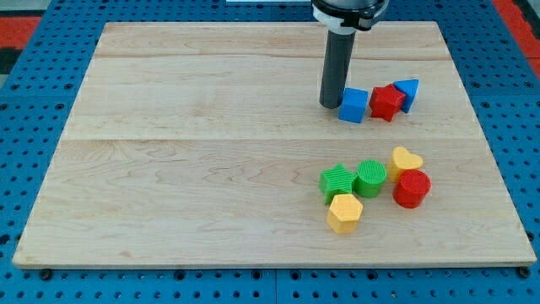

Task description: Slightly tap the top of the yellow heart towards right

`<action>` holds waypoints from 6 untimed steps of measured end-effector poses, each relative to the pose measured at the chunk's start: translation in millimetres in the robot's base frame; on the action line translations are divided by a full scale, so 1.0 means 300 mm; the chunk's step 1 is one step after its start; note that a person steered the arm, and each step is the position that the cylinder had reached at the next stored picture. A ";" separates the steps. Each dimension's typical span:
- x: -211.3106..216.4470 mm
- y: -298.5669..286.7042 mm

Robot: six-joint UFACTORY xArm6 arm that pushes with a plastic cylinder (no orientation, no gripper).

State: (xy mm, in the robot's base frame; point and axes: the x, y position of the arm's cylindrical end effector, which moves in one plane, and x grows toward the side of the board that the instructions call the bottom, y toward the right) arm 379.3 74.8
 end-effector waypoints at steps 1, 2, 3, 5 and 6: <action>0.062 -0.048; 0.255 0.108; 0.287 0.413; 0.332 0.562; 0.356 0.446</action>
